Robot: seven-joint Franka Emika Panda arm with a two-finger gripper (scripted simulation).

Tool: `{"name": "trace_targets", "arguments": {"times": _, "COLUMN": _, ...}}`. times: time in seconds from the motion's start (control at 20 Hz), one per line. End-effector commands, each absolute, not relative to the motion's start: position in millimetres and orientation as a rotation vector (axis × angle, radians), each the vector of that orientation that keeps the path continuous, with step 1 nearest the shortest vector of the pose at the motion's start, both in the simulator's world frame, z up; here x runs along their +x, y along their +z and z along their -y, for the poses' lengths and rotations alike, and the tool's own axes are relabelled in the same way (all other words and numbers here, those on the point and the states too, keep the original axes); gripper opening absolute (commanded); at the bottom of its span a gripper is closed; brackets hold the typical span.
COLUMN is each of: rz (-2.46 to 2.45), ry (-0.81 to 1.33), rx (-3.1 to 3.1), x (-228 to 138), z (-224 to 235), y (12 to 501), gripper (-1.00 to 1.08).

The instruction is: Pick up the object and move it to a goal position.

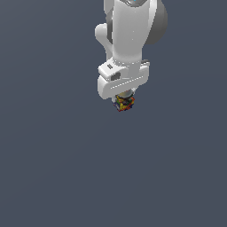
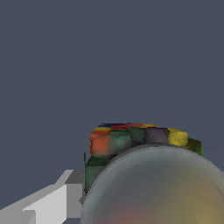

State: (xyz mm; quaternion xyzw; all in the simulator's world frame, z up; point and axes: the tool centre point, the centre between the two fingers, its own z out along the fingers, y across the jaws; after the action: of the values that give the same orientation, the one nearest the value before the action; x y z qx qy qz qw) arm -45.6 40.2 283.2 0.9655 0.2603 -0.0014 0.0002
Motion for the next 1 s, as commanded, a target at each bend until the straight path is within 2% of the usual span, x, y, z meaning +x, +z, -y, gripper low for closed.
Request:
{"name": "trace_targets", "arguments": {"times": 0.0, "rz": -0.817, "ry": 0.000, "rx": 3.032, "x": -44.8, "z": -50.6, "y": 311.7, "gripper": -1.00}}
{"name": "trace_targets", "arguments": {"times": 0.5, "rz": -0.816, "ry": 0.000, "rx": 3.033, "x": -39.5, "z": -88.2, "y": 408.6, "gripper": -1.00}}
{"name": "trace_targets", "arguments": {"times": 0.95, "rz": -0.815, "ry": 0.000, "rx": 3.034, "x": -34.7, "z": -106.9, "y": 456.3, "gripper": -1.00}}
